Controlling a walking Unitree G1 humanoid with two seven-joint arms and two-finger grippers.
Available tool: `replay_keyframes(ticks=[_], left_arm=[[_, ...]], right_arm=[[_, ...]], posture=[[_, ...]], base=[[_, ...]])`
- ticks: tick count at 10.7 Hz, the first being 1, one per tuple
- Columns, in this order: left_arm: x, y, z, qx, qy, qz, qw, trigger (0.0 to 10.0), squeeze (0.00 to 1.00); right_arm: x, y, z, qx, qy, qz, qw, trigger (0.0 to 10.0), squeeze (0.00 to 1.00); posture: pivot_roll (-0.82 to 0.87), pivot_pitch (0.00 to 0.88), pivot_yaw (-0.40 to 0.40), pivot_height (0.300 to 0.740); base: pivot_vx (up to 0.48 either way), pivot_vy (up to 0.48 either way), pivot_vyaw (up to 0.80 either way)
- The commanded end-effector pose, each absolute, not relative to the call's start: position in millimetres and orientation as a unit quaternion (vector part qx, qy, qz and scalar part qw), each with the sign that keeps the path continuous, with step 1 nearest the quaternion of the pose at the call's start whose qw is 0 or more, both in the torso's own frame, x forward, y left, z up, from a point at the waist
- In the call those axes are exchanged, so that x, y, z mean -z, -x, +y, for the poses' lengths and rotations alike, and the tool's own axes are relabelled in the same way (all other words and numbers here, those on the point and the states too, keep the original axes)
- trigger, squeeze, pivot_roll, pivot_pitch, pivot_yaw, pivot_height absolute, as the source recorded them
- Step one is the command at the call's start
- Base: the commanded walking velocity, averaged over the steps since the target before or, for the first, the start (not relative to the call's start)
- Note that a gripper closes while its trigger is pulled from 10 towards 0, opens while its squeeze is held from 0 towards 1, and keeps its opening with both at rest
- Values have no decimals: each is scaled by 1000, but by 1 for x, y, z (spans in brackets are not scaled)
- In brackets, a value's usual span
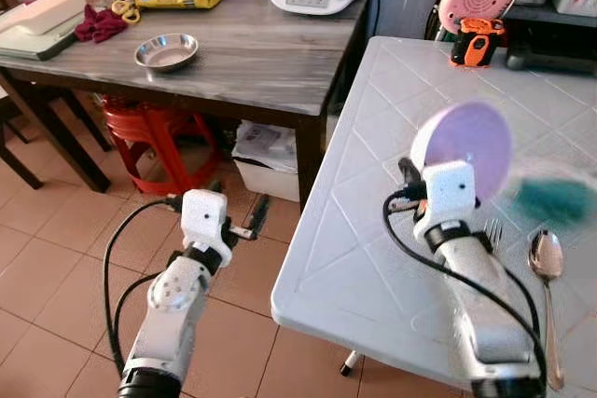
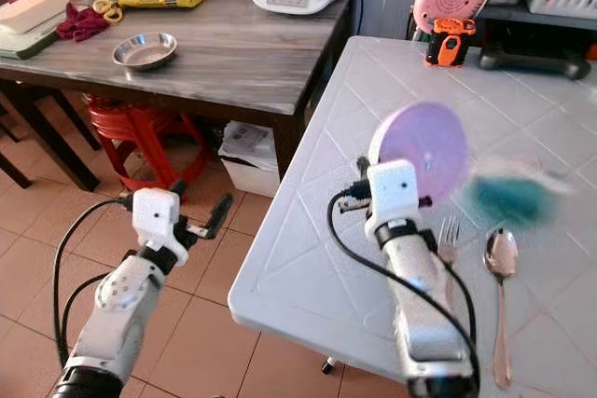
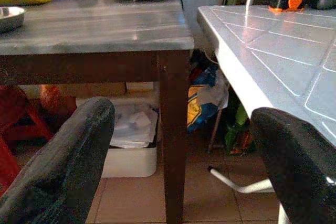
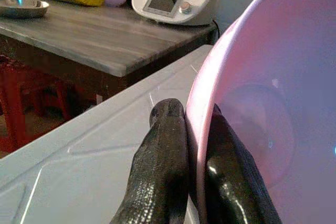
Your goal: Setting the table
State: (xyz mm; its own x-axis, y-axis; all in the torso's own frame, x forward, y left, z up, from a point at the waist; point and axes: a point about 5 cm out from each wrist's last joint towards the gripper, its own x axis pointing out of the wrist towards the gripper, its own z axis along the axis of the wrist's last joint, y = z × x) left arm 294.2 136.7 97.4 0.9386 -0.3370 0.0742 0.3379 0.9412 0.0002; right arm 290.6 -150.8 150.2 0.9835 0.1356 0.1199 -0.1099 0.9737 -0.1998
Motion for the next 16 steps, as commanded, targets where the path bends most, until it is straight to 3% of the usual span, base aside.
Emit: replay_keyframes(ticks=[1, 8, 10, 16], left_arm=[[-96, -295, 139, 164, -1, -28, 986, 10000, 0], [-95, -294, 142, 156, -6, -21, 987, 10000, 0], [-96, -294, 142, 158, -5, -23, 987, 10000, 0], [-95, -294, 139, 165, -4, -22, 986, 10000, 0]], right_arm=[[-154, -287, -148, -62, 93, -75, 991, 10000, 0], [-165, -287, -148, -47, 70, -105, 991, 10000, 0], [-167, -287, -145, -50, 64, -109, 991, 10000, 0], [-165, -286, -145, -53, 61, -104, 991, 10000, 0]], posture=[[-98, 90, 84, 740], [-82, 92, 84, 740], [-83, 91, 83, 740], [-85, 95, 81, 740]], base=[[0, 0, 0], [0, 0, 0], [0, 306, 0], [0, 392, -686]])
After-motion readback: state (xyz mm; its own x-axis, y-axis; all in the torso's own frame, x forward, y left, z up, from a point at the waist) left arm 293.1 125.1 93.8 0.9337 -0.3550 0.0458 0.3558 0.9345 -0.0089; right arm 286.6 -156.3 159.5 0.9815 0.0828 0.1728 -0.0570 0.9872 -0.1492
